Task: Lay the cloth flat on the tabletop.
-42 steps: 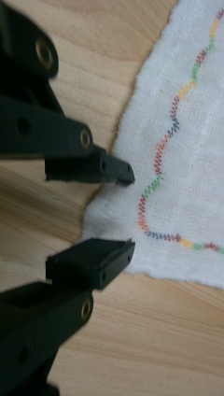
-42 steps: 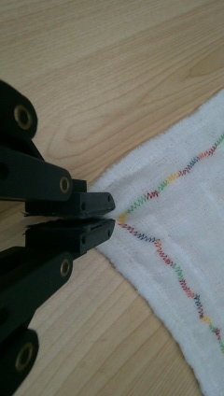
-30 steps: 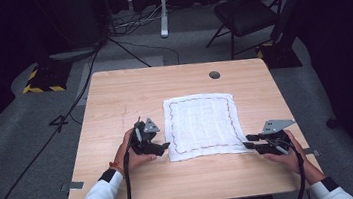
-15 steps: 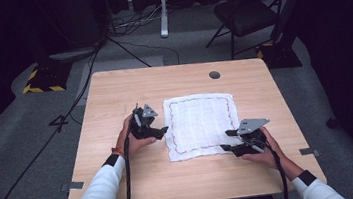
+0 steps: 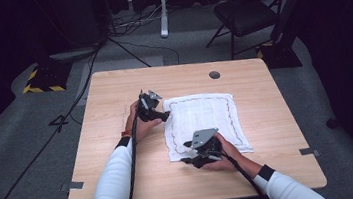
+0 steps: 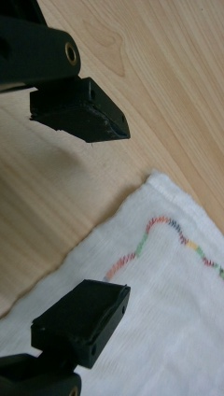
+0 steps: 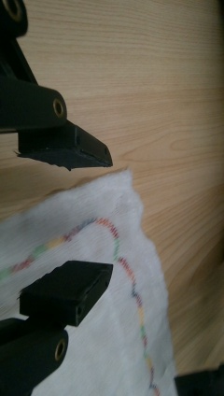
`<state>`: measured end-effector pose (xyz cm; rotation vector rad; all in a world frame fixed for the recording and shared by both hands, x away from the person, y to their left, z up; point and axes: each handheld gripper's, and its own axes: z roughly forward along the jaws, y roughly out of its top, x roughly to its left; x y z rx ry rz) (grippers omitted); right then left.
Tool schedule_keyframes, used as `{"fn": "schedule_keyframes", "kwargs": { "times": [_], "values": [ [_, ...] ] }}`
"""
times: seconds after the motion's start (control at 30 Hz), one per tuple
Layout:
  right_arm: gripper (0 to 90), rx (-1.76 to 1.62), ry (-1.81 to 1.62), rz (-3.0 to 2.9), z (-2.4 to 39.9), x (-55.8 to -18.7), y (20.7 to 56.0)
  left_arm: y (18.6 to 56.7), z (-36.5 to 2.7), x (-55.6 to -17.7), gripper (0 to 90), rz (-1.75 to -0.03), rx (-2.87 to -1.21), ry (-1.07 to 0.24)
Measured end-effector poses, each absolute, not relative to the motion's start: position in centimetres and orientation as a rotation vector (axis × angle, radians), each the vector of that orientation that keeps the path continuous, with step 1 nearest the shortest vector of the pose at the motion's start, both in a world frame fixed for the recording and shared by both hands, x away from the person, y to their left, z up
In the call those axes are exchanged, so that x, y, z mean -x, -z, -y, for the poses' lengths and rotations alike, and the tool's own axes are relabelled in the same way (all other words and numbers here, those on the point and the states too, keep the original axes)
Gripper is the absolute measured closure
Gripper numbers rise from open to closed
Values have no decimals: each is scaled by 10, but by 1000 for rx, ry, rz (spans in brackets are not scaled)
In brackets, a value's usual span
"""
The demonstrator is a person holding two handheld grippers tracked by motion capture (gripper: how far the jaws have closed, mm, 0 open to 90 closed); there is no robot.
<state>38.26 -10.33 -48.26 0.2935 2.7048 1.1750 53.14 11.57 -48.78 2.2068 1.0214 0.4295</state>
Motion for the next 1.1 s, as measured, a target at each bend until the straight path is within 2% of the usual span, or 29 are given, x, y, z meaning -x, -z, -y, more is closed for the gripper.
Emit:
{"fn": "schedule_keyframes", "kwargs": {
  "times": [0.23, 0.37, 0.5, 0.53, 0.57, 0.73, 0.97, 1.1],
  "values": [
    [429, -293, -1155, -2719, 74, -389, 495, 500, -114, -553, 184, -1118, -2148, -395],
    [462, -311, -1144, -2709, 66, -390, 497, 501, -110, -560, 182, -1141, -2114, -383],
    [605, -347, -1143, -2704, 64, -393, 497, 502, -104, -564, 182, -1147, -2105, -399],
    [605, -347, -1143, -2704, 64, -393, 497, 502, -104, -564, 181, -1147, -2105, -399],
    [679, -354, -1124, -2687, 64, -394, 496, 502, -99, -565, 181, -1153, -2114, -414],
    [787, -364, -1078, -2653, 65, -393, 495, 502, -98, -565, 207, -1142, -2114, -421],
    [830, -378, -1074, -2645, 66, -392, 495, 498, -104, -560, 655, -1056, -2123, -338],
    [836, -376, -1082, -2654, 66, -392, 495, 498, -109, -557, 803, -1028, -2126, -298]
  ]
}}
